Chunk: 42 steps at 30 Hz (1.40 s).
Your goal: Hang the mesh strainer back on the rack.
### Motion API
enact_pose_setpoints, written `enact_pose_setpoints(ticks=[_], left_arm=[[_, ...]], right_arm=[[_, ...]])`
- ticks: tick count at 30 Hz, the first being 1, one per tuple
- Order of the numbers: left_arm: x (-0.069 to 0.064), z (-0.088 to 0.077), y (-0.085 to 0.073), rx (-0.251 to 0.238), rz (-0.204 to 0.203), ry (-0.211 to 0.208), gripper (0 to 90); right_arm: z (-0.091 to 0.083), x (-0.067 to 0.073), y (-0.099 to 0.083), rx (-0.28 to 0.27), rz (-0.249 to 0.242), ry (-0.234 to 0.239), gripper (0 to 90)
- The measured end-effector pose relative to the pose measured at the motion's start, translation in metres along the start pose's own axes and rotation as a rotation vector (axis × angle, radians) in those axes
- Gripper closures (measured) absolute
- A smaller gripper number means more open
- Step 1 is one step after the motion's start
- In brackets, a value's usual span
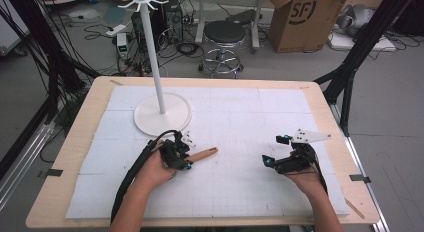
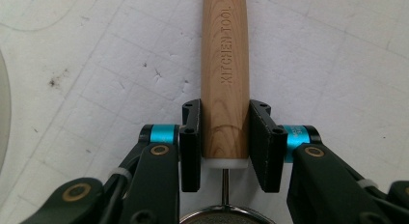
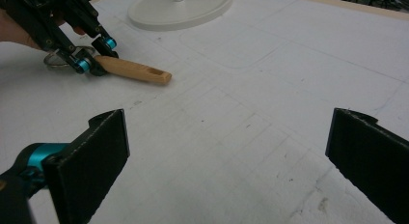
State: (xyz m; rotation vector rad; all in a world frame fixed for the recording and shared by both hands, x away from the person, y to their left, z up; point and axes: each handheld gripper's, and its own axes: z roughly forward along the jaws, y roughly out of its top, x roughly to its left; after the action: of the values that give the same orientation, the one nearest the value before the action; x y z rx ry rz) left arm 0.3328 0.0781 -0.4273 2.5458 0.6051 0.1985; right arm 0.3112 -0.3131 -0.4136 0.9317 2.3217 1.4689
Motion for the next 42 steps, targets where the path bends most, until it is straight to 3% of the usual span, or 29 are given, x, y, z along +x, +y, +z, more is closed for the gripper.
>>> enact_pose_setpoints(ticks=[3,6,9,14,18,21,30,38,42], left_arm=[[0.0,-0.005,-0.005,-0.029,-0.008,0.042,68.7],[0.005,-0.014,-0.012,-0.084,-0.054,0.018,68.7],[0.007,-0.025,-0.016,-0.137,-0.071,0.002,68.7],[0.008,-0.048,-0.02,-0.267,-0.117,-0.04,68.7],[0.009,-0.068,-0.022,-0.359,-0.127,-0.073,68.7],[0.011,-0.079,-0.025,-0.444,-0.154,-0.115,68.8],[0.019,-0.111,-0.032,-0.517,-0.16,-0.099,68.8],[0.026,-0.146,-0.031,-0.648,-0.149,-0.108,68.7],[0.031,-0.158,-0.029,-0.672,-0.135,-0.104,68.7]], right_arm=[[-0.001,-0.001,0.0,-0.001,0.003,-0.004,0.6],[-0.002,0.0,0.0,0.003,0.002,-0.004,0.6],[-0.003,0.0,0.0,0.0,0.003,-0.004,0.6],[-0.002,0.001,0.0,0.0,0.0,-0.005,0.6],[-0.001,0.001,0.0,0.004,-0.001,-0.007,0.6],[-0.001,0.001,0.0,0.0,0.0,-0.008,0.6],[-0.001,0.001,0.0,0.003,0.001,-0.007,0.6],[0.0,0.001,0.0,0.003,0.0,-0.006,0.6],[-0.001,0.001,0.0,-0.003,0.001,-0.006,0.6]])
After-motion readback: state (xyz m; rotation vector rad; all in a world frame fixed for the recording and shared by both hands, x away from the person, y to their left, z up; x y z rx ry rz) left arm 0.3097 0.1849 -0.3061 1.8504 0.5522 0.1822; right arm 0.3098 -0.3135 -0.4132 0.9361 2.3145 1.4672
